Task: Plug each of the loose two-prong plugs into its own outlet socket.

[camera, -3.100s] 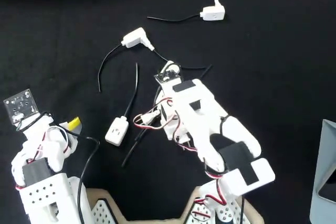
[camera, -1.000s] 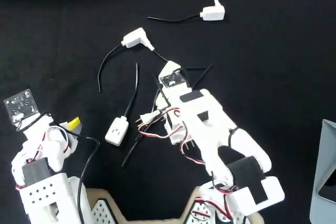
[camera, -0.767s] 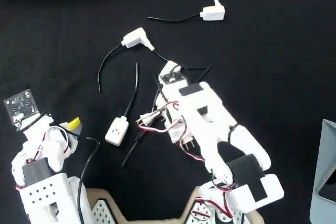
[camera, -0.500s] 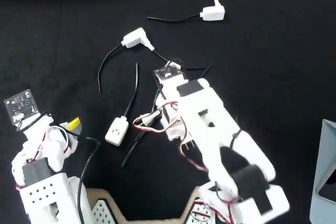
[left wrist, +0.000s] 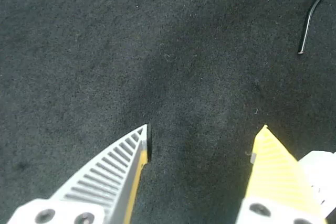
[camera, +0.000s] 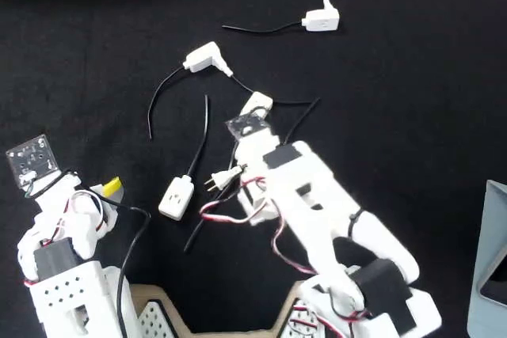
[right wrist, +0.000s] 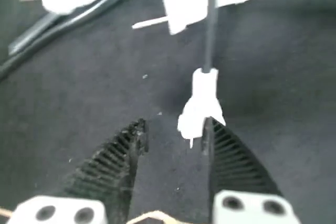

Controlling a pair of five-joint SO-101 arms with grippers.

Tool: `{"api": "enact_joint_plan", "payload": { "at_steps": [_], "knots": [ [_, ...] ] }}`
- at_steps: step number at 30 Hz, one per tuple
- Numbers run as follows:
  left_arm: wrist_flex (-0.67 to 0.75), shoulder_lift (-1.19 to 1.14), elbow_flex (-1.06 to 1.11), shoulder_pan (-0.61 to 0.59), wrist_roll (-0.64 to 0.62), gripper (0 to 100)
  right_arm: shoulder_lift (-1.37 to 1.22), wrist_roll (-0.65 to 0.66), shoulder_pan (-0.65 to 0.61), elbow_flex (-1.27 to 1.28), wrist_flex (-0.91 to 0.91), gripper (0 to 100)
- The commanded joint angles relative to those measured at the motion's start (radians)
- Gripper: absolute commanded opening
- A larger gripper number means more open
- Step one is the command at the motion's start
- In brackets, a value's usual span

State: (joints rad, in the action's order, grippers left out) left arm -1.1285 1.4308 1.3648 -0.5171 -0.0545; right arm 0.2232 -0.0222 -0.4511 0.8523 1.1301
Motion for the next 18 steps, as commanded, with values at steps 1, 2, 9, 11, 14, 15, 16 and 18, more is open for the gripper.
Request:
{"api": "enact_joint_plan", "payload": {
  "at_steps": [1, 2, 9, 11, 14, 15, 16, 18],
  "knots": [
    [0.018, 0.008, -0.004, -0.012, 0.006, 31, -0.073, 0.037, 0.071, 0.001, -0.058, 18.1],
    [0.018, 0.008, -0.004, -0.012, 0.006, 31, -0.088, 0.041, 0.077, 0.001, -0.066, 18.1],
    [0.018, 0.008, -0.004, -0.012, 0.006, 31, -0.125, 0.041, 0.081, -0.025, -0.066, 18.0],
    [0.018, 0.008, -0.004, -0.012, 0.006, 31, -0.125, 0.041, 0.081, -0.025, -0.068, 16.5],
    [0.018, 0.008, -0.004, -0.012, 0.006, 31, -0.125, 0.041, 0.081, -0.028, -0.074, 8.8],
    [0.018, 0.008, -0.004, -0.012, 0.006, 31, -0.125, 0.041, 0.081, -0.036, -0.074, 6.4],
    [0.018, 0.008, -0.004, -0.012, 0.008, 31, -0.125, 0.041, 0.083, -0.042, -0.071, 4.4],
    [0.018, 0.008, -0.004, -0.012, 0.008, 31, -0.125, 0.041, 0.084, -0.050, -0.066, 1.7]
  ]
}}
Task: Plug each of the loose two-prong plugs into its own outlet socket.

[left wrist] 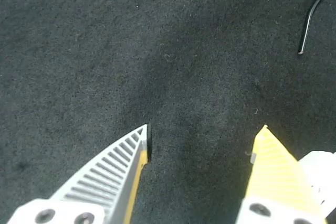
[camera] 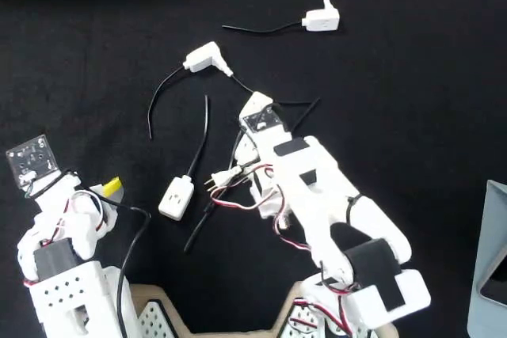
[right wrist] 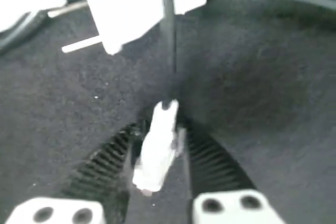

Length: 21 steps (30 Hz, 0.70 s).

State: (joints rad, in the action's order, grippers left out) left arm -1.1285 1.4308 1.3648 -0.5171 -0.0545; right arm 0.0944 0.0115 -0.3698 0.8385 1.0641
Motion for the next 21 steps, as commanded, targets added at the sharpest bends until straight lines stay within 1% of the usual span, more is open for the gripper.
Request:
{"api": "enact_joint_plan", "payload": {
  "at_steps": [1, 6, 9, 14, 21],
  "knots": [
    [0.018, 0.008, -0.004, -0.012, 0.008, 31, 0.004, 0.008, 0.002, -0.039, 0.002, 1.2],
    [0.018, 0.008, -0.002, -0.012, 0.008, 31, 0.050, 0.008, -0.006, -0.041, 0.011, 1.2],
    [0.018, 0.008, 0.004, -0.012, 0.008, 31, 0.137, 0.028, -0.014, -0.044, 0.074, 1.2],
    [0.018, 0.009, -0.021, -0.002, 0.006, 31, 0.375, 0.044, -0.017, -0.044, 0.167, 1.2],
    [0.009, 0.009, -0.173, -0.002, -0.002, 31, 0.754, 0.043, -0.017, -0.039, 0.227, 1.2]
  ]
}}
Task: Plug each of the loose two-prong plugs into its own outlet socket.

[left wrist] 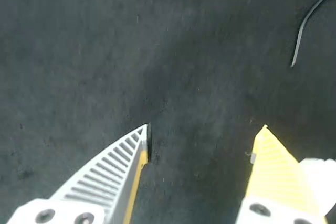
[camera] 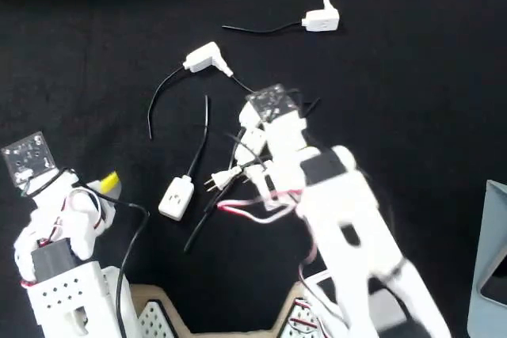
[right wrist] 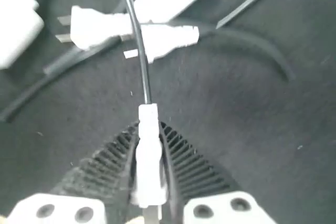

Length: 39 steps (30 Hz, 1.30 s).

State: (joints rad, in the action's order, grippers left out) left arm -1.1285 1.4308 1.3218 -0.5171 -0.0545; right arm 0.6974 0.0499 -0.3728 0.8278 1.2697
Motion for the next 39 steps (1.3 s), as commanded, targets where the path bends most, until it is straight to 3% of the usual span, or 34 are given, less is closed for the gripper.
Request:
{"api": "enact_joint_plan", "payload": {
  "at_steps": [1, 8, 15, 23, 31, 39],
  "knots": [
    [0.009, 0.009, -0.153, -0.002, -0.002, 31, 0.196, 0.005, -0.014, -0.028, 0.031, 1.1],
    [0.009, 0.009, -0.280, 0.044, -0.106, 31, 0.438, 0.005, -0.034, -0.028, 0.026, 1.1],
    [0.017, 0.009, -0.331, 0.274, -0.229, 31, 0.562, -0.002, -0.175, -0.021, -0.032, 1.1],
    [0.011, 0.009, -0.453, 0.535, -0.350, 31, 0.664, 0.003, -0.328, 0.110, -0.249, 1.1],
    [0.002, 0.009, -0.489, 0.785, -0.331, 31, 0.687, 0.005, -0.390, 0.176, -0.302, 1.1],
    [-0.077, 0.201, -0.483, 0.911, -0.207, 31, 0.616, 0.005, -0.385, 0.176, -0.298, 1.1]
  ]
}}
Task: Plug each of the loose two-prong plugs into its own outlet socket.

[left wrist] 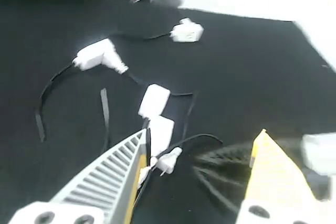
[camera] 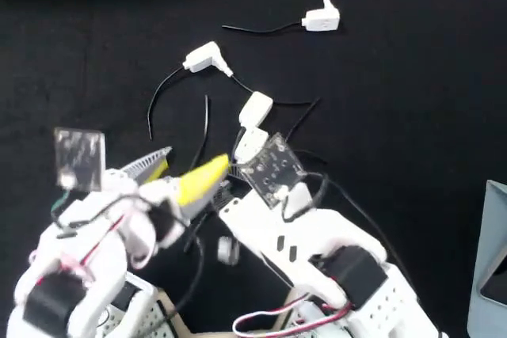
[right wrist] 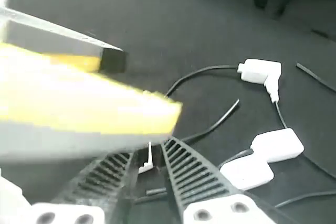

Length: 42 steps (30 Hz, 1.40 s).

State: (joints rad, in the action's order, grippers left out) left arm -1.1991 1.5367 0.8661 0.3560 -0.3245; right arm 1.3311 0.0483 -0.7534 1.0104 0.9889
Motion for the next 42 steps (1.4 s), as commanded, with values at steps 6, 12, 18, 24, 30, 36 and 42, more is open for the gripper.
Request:
{"api": "enact_joint_plan", "payload": {
  "at_steps": [6, 12, 18, 24, 30, 36, 42],
  "knots": [
    [-0.011, 0.213, 0.116, 0.031, 0.135, 31, -0.045, 0.006, -0.003, -0.005, -0.017, 1.1],
    [-0.003, 0.288, 0.182, -0.303, 0.141, 31, -0.070, -0.003, 0.107, -0.016, 0.049, 1.2],
    [0.018, 0.288, 0.252, -0.575, 0.140, 31, -0.168, -0.003, 0.258, -0.018, 0.106, 1.5],
    [0.180, 0.288, 0.483, -0.684, 0.140, 31, -0.315, -0.115, 0.259, -0.018, 0.138, 1.6],
    [0.250, 0.288, 0.579, -0.708, 0.140, 31, -0.536, -0.222, 0.258, -0.068, 0.183, 10.0],
    [0.250, 0.288, 0.590, -0.704, 0.140, 31, -0.769, -0.298, 0.258, -0.203, 0.226, 13.0],
    [0.250, 0.288, 0.604, -0.704, 0.140, 31, -0.924, -0.396, 0.258, -0.271, 0.129, 12.6]
  ]
}}
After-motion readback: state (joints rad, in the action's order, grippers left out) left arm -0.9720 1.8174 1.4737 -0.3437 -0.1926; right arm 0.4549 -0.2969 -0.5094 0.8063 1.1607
